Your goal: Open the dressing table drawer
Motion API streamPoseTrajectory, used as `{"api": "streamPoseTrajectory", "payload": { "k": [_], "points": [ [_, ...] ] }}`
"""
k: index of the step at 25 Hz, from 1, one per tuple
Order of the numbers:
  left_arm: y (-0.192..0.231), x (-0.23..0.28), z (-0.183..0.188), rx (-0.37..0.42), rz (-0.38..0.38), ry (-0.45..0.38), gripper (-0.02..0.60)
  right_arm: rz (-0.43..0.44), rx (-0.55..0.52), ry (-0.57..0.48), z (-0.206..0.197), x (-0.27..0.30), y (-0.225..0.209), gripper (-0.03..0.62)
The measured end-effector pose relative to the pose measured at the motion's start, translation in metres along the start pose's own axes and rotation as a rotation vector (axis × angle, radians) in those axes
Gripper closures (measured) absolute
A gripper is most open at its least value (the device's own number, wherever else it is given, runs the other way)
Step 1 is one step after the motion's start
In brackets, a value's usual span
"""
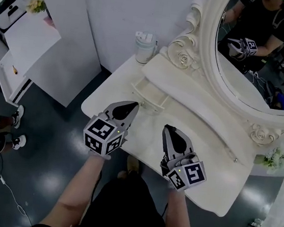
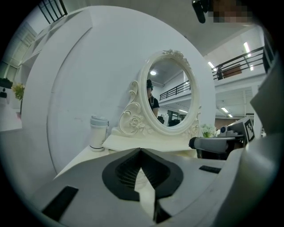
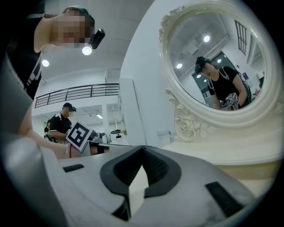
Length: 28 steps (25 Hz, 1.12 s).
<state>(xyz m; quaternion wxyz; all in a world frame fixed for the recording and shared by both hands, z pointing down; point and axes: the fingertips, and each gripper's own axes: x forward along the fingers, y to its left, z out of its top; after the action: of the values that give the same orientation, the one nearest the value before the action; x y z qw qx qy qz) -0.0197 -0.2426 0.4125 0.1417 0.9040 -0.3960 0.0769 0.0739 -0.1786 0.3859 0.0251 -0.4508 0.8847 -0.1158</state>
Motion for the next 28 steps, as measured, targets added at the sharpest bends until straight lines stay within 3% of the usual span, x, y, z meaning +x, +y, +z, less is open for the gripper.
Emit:
{"api": "streamPoseTrajectory", "payload": {
  "k": [14,28],
  "points": [
    [-0.038,-0.038,0.042,0.014,-0.071,-0.08,0.581,0.007,-0.075,-0.016,0.046,-0.01,0.024,0.589],
    [-0.049,-0.06,0.069,0.033,-0.087,-0.089,0.581,0.004,-0.11,-0.04,0.078,-0.018,0.035,0.589]
  ]
}}
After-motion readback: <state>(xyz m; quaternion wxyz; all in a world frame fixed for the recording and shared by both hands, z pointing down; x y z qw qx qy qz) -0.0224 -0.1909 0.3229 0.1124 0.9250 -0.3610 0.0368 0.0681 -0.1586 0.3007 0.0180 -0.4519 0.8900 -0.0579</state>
